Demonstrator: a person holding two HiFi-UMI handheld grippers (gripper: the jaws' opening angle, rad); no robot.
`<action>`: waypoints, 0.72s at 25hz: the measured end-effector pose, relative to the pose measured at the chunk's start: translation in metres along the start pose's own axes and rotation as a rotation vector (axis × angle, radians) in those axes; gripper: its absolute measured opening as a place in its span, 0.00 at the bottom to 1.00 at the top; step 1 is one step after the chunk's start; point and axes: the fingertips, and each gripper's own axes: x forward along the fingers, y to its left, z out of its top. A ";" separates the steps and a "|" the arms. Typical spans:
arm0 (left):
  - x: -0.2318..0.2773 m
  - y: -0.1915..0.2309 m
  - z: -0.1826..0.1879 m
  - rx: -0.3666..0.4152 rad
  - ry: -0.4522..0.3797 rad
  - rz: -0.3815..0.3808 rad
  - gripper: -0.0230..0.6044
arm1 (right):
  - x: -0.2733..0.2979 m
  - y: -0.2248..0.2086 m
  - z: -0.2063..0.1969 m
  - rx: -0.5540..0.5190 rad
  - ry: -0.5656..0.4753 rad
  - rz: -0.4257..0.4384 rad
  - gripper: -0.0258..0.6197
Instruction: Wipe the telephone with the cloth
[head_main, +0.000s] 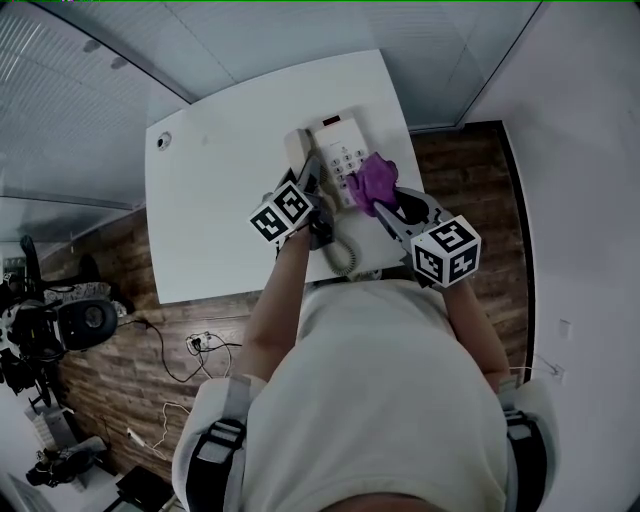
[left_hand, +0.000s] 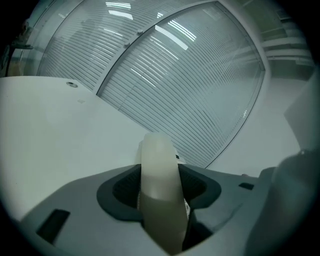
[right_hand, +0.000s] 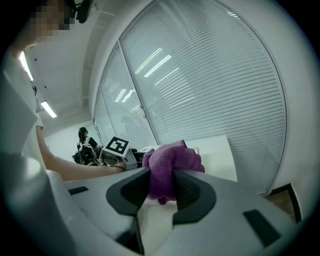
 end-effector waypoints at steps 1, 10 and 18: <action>0.001 0.000 -0.001 0.005 0.006 0.010 0.41 | 0.000 0.000 0.001 -0.001 -0.002 0.000 0.25; 0.002 -0.001 -0.007 0.038 0.024 0.050 0.41 | 0.001 0.002 0.007 -0.008 -0.020 0.009 0.25; -0.002 -0.012 -0.008 0.050 0.024 -0.004 0.41 | 0.001 0.003 0.007 -0.009 -0.027 0.010 0.25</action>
